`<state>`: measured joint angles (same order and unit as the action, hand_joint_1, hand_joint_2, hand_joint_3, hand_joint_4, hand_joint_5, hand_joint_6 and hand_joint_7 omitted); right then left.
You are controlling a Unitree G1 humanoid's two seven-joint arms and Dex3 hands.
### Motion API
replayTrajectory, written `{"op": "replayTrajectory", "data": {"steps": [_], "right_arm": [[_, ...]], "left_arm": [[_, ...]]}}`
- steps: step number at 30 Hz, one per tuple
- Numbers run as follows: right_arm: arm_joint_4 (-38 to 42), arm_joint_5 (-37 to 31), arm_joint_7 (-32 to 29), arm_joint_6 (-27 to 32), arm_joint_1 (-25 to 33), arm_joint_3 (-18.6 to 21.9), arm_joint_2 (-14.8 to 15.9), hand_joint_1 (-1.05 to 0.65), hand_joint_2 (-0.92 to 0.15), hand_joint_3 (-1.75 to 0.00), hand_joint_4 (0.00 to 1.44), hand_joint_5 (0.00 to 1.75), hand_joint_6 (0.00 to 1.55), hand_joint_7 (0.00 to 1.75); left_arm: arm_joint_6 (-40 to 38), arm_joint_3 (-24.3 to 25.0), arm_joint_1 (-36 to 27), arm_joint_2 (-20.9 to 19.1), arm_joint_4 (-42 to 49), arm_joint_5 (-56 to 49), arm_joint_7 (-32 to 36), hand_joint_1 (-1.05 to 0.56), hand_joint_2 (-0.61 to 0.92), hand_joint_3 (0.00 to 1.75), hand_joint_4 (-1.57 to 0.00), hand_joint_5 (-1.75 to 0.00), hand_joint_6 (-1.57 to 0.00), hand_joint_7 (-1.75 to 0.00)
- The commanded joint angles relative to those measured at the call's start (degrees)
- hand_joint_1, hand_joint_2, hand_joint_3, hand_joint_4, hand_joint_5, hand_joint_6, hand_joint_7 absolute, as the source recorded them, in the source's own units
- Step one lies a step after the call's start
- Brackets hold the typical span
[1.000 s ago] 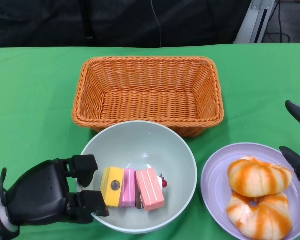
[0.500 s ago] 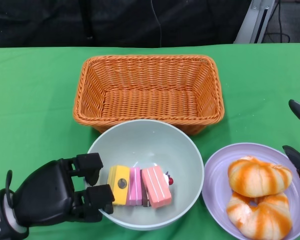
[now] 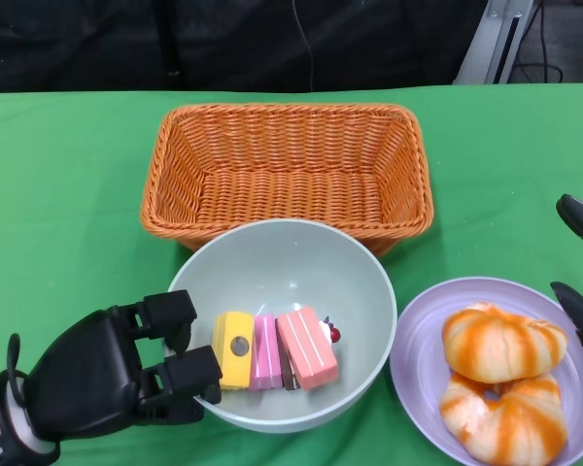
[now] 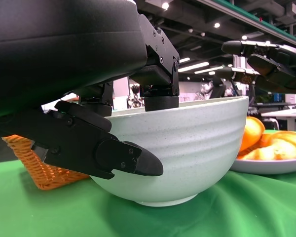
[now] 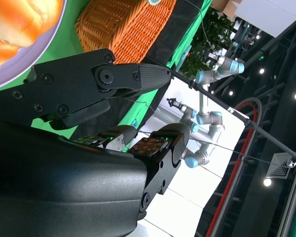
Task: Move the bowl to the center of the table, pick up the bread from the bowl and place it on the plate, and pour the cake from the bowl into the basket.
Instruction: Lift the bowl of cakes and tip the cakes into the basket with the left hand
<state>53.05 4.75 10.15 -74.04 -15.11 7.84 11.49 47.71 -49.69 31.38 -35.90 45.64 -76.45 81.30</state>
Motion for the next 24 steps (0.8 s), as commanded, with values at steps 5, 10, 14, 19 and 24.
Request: {"op": "replayTrajectory", "data": {"steps": [5,10,14,19,24], "right_arm": [[1.28,-1.32,-1.50,-1.52,-0.92,1.53,0.23,-0.37,-0.92,-0.38,0.71,0.17,0.52,0.01],[1.40,-1.66,-2.16,-0.94,-0.88,1.53,0.16,-0.37,-0.92,-0.38,0.71,0.17,0.52,0.01],[1.36,-1.82,-2.43,-0.43,-0.84,1.45,0.14,-0.37,-0.92,-0.37,0.71,0.17,0.53,0.01],[1.87,-4.49,-4.36,-0.20,-1.17,1.83,0.51,-0.37,-0.92,-0.37,0.71,0.17,0.54,0.02],[2.29,-5.79,-5.73,-0.31,-1.49,1.98,0.42,-0.37,-0.92,-0.37,0.71,0.18,0.55,0.02]], "left_arm": [[0.83,2.02,-1.01,-2.82,-2.48,2.30,1.12,-0.21,0.92,0.24,-0.60,-1.75,-0.47,-1.63],[2.00,2.55,-1.50,-4.04,-4.55,2.16,1.60,-0.20,0.92,0.33,-0.62,-1.75,-0.45,-1.70],[2.70,3.14,-1.94,-4.79,-5.95,2.07,1.50,-0.19,0.92,0.39,-0.64,-1.75,-0.43,-1.74],[4.33,4.78,-2.94,-8.25,-11.41,2.51,0.20,-0.25,0.92,0.35,-0.62,-1.75,-0.56,-1.52],[5.67,7.21,-4.46,-9.87,-15.10,3.89,-1.92,-0.25,0.92,0.32,-0.60,-1.75,-0.61,-1.43]]}}
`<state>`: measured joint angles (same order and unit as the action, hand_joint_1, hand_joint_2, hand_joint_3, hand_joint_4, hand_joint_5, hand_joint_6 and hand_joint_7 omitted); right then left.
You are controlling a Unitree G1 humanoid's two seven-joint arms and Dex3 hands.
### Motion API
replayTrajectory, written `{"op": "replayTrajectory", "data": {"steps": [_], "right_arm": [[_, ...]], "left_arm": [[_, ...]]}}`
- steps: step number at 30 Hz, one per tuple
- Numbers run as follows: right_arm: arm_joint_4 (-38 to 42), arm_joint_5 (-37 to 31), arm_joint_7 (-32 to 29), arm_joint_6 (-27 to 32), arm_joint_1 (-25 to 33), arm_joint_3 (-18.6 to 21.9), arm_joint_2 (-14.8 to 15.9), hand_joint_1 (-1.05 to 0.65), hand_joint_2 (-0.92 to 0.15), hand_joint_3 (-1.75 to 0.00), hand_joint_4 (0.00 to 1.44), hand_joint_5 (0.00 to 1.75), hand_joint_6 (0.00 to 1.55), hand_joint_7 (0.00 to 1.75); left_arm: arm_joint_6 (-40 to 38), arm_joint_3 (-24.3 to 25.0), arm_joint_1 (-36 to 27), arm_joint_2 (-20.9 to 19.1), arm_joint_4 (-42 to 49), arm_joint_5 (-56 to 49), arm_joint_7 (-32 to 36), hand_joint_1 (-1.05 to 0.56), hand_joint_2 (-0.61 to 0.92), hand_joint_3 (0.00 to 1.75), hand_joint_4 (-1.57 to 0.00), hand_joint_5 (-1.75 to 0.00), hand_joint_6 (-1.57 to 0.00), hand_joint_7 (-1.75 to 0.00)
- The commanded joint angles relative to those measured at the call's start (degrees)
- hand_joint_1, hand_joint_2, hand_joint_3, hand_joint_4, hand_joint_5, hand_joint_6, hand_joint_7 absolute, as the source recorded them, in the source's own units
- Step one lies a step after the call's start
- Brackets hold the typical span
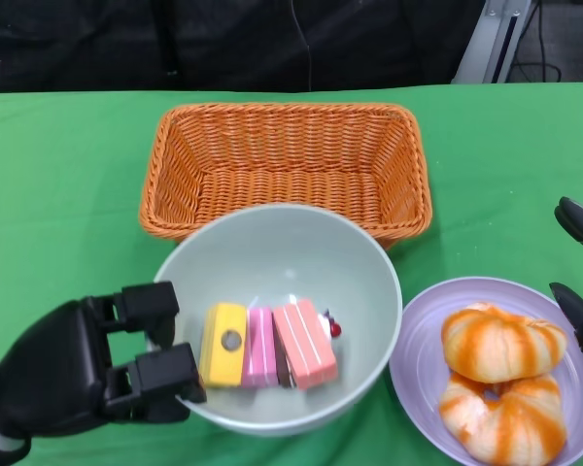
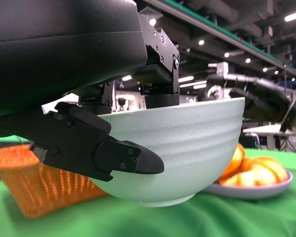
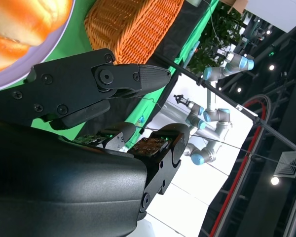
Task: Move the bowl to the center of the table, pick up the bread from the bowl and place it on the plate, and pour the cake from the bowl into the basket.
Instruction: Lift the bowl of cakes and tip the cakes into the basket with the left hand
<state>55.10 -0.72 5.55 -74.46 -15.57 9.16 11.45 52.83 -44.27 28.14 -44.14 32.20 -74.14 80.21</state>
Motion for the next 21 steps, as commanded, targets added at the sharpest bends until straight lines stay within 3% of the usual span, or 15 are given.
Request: {"op": "replayTrajectory", "data": {"steps": [1,21], "right_arm": [[0.29,-0.52,-1.39,0.17,-1.09,0.69,0.43,-0.37,-0.92,-0.37,0.72,0.18,0.55,0.02],[0.05,-2.28,-2.48,0.40,-0.68,0.46,1.04,-0.38,-0.92,-0.34,0.70,0.17,0.56,0.02]], "left_arm": [[0.69,2.22,-1.41,-1.76,-2.03,1.81,-1.15,-0.23,0.92,0.33,-0.59,-1.75,-0.60,-1.46],[4.08,9.21,-3.80,-1.90,-5.54,5.38,-6.57,-0.23,0.92,0.39,-0.58,-1.75,-0.53,-1.54]]}}
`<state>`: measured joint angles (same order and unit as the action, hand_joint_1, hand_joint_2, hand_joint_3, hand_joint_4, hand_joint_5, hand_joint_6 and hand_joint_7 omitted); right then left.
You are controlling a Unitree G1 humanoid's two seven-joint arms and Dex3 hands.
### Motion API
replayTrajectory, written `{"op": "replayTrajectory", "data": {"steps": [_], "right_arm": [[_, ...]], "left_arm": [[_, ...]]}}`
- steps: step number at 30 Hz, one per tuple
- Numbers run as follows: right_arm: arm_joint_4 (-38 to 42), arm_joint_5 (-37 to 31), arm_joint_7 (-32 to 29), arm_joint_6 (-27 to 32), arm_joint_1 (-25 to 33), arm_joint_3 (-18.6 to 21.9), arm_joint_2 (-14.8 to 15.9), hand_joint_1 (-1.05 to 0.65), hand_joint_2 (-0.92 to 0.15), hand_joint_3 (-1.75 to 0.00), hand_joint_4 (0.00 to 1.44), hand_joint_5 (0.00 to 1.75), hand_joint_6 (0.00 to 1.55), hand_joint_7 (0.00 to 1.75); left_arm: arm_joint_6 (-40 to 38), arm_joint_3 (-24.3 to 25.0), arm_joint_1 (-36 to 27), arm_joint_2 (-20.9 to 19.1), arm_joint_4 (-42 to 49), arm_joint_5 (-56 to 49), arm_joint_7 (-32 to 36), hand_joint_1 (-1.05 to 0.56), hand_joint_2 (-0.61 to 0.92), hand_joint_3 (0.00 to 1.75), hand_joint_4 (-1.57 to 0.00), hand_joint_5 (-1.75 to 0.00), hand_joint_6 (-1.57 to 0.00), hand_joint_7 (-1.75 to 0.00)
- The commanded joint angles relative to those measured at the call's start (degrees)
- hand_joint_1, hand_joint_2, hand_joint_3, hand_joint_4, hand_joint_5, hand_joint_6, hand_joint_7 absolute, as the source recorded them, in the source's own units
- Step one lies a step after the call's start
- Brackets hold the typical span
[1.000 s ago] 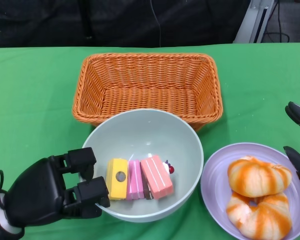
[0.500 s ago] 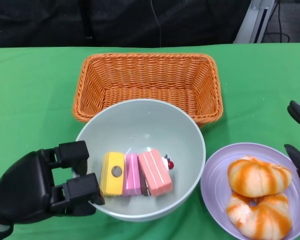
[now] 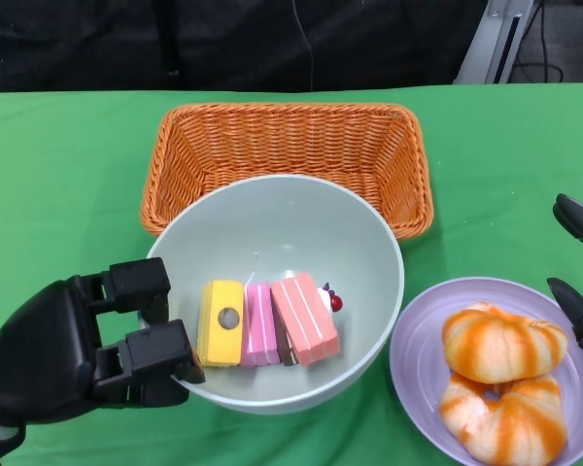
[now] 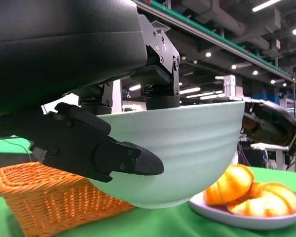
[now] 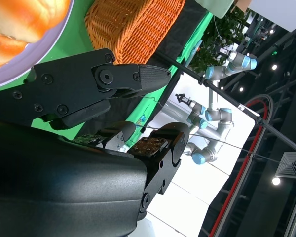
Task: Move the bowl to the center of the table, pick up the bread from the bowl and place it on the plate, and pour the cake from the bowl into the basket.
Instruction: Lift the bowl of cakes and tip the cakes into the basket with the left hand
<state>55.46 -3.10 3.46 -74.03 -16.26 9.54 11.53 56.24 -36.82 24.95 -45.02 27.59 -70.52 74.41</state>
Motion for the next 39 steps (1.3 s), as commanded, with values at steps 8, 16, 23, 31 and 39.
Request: {"op": "replayTrajectory", "data": {"steps": [8,16,23,31,39], "right_arm": [[-0.76,-0.65,0.10,-1.09,0.42,-0.48,1.26,-0.39,-0.92,-0.33,0.70,0.17,0.56,0.02],[-0.78,-4.95,0.53,-4.83,0.98,-2.68,3.07,-0.40,-0.92,-0.26,0.73,0.18,0.69,0.06],[-1.08,-7.37,-0.61,-5.57,1.68,-3.27,2.90,-0.44,-0.92,-0.23,0.76,0.18,0.71,0.06],[-0.66,-8.14,-1.27,-5.21,1.56,-4.43,2.78,-0.43,-0.92,-0.22,0.75,0.16,0.70,0.04],[-0.66,-8.03,-1.50,-5.17,1.58,-4.80,2.87,-0.43,-0.92,-0.22,0.75,0.15,0.70,0.04]], "left_arm": [[1.38,4.34,-1.23,-0.43,-1.63,2.85,-2.91,-0.22,0.92,0.39,-0.58,-1.75,-0.55,-1.53],[2.03,6.95,0.17,0.84,-1.33,3.35,-3.60,-0.26,0.92,0.41,-0.60,-1.75,-0.46,-1.70],[2.33,8.39,1.72,1.85,-1.14,3.83,-4.03,-0.29,0.92,0.44,-0.62,-1.75,-0.48,-1.66],[5.40,11.75,3.00,3.17,-2.10,9.26,-8.46,-0.34,0.92,0.38,-0.64,-1.75,-0.50,-1.66],[7.04,14.76,2.01,4.33,-2.64,11.26,-13.04,-0.35,0.92,0.36,-0.64,-1.75,-0.51,-1.64]]}}
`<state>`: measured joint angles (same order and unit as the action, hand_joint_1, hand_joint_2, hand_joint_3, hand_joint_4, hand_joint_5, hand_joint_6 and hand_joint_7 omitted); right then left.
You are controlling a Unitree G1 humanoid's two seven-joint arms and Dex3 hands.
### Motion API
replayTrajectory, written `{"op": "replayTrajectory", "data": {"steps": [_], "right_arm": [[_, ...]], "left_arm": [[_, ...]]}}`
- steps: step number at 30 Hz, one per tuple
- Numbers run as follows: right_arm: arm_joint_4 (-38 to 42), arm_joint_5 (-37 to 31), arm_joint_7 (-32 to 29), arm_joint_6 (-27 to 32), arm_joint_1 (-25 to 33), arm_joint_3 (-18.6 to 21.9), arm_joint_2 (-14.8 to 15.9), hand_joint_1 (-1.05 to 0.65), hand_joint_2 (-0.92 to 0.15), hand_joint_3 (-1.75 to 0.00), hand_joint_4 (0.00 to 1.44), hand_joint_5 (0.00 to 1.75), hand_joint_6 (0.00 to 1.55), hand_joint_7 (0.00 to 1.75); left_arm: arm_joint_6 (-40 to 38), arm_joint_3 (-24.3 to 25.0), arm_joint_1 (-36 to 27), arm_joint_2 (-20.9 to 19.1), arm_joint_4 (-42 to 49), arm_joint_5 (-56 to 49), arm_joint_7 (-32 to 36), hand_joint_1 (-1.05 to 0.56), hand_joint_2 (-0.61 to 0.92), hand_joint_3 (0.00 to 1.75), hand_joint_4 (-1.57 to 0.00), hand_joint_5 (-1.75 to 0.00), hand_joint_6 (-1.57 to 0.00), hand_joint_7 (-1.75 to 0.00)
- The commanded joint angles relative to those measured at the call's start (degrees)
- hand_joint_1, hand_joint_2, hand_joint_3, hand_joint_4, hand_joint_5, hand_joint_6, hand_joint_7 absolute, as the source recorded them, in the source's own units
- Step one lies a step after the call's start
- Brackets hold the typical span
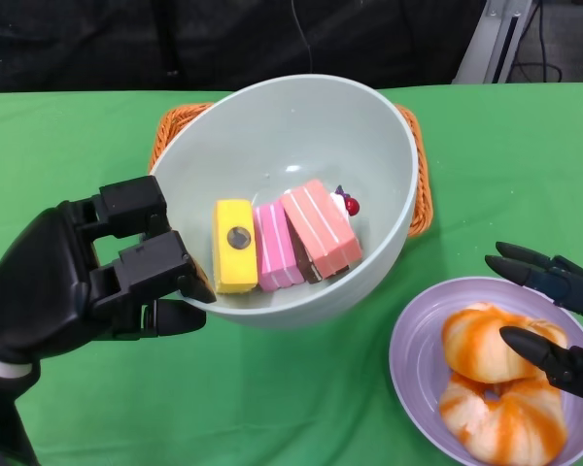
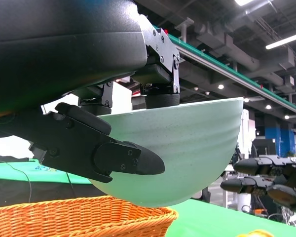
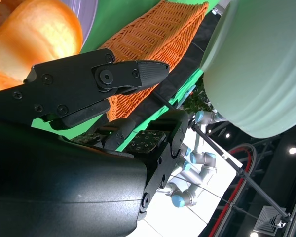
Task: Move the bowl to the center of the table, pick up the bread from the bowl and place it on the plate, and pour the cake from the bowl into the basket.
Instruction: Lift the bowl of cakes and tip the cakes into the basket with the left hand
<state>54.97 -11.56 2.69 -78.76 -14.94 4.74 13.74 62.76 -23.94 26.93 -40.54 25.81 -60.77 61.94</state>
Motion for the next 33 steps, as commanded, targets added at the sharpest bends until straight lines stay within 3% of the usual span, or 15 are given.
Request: {"op": "replayTrajectory", "data": {"steps": [1,2,5,16,21,27,33], "right_arm": [[-0.03,0.35,-0.77,-0.44,0.23,-0.11,0.55,-0.43,-0.92,-0.22,0.75,0.15,0.70,0.04],[0.07,0.30,-0.81,-0.43,0.21,-0.19,0.48,-0.43,-0.92,-0.22,0.75,0.15,0.70,0.03],[0.28,0.21,-0.97,-0.40,0.16,-0.35,0.36,-0.44,-0.92,-0.21,0.76,0.15,0.70,0.03],[0.11,-0.95,-2.28,0.21,0.15,-0.75,0.37,-0.44,-0.92,-0.23,0.77,0.14,0.70,0.02],[0.40,-0.14,-2.31,-0.19,0.12,-1.38,0.11,-0.43,-0.92,-0.22,0.78,0.14,0.70,0.02],[-0.84,5.63,0.56,0.20,0.87,-3.81,-0.87,-0.39,-0.92,-0.16,0.80,0.14,0.73,0.03],[-2.67,12.71,4.23,0.13,1.00,-6.10,-2.45,-0.27,-0.92,-0.16,0.90,0.20,0.83,0.07]], "left_arm": [[0.74,2.35,0.21,1.38,-0.63,4.51,-2.62,-0.35,0.92,0.36,-0.64,-1.75,-0.51,-1.64],[0.96,2.81,0.29,2.59,-0.49,6.87,-4.38,-0.21,0.91,0.42,-0.67,-1.66,-0.54,-1.49],[1.00,4.23,0.30,5.36,-0.11,10.74,-8.20,-0.12,0.89,0.49,-0.71,-1.56,-0.57,-1.38],[2.11,8.10,0.20,11.71,2.16,20.84,-22.01,-0.16,0.91,0.57,-0.72,-1.58,-0.62,-1.40],[2.86,9.16,0.44,13.51,3.56,25.53,-28.47,-0.16,0.82,0.70,-0.70,-1.66,-0.65,-1.42],[3.60,11.20,1.15,15.70,5.97,26.09,-31.47,-0.16,0.69,0.94,-0.66,-1.74,-0.68,-1.41],[4.57,12.79,1.94,16.86,8.31,25.26,-31.96,-0.14,0.67,0.99,-0.66,-1.75,-0.69,-1.39]]}}
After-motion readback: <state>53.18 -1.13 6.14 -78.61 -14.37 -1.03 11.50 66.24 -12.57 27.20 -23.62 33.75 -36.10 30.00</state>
